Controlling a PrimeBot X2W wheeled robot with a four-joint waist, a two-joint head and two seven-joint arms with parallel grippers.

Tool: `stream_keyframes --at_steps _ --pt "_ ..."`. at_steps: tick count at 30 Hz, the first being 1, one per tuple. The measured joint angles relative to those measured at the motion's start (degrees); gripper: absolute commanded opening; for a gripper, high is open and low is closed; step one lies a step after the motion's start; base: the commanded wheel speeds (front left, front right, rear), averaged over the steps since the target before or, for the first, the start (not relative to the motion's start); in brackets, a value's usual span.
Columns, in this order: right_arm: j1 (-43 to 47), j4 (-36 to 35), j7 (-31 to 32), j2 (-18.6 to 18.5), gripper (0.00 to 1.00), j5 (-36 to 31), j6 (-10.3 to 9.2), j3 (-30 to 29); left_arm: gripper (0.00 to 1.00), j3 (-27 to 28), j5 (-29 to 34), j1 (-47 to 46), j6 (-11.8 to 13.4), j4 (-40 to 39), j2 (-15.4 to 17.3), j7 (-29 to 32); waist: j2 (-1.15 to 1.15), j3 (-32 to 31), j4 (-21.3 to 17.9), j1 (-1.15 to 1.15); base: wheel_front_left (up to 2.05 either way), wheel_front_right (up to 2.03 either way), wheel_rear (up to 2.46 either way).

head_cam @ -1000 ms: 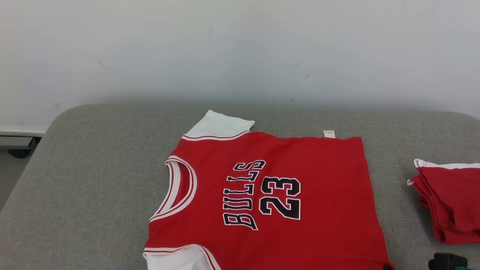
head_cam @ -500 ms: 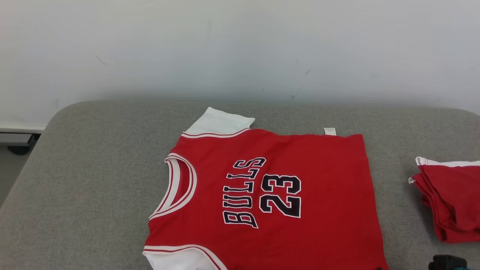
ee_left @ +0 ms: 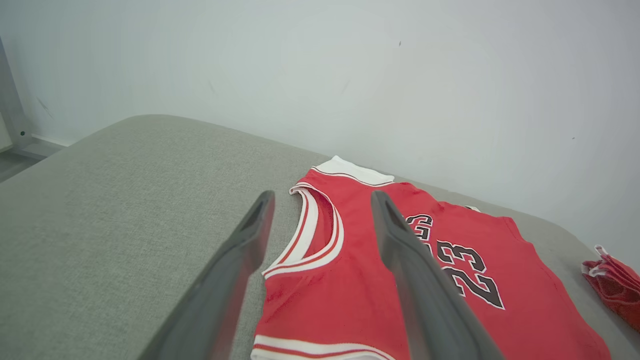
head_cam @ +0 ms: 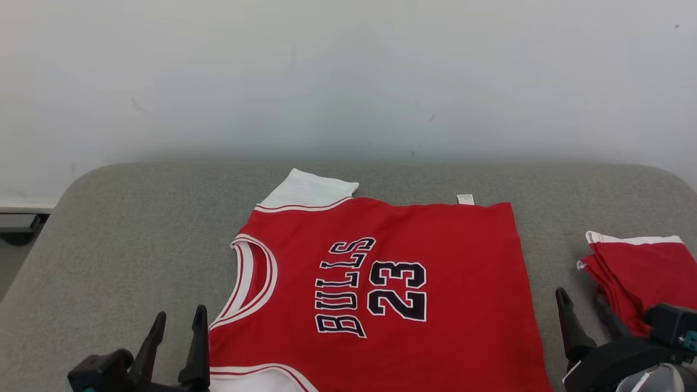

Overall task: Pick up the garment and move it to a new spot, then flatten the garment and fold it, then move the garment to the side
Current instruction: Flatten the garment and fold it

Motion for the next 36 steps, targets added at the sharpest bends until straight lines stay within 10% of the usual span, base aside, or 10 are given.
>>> stream_keyframes --at_steps 36 --pt "-3.81 2.49 -8.64 2.78 1.00 -0.75 0.96 0.45 1.00 0.81 0.71 -4.96 0.21 4.01 2.52 6.28 0.00 -2.81 -6.63 0.00 0.00 0.00 0.00"
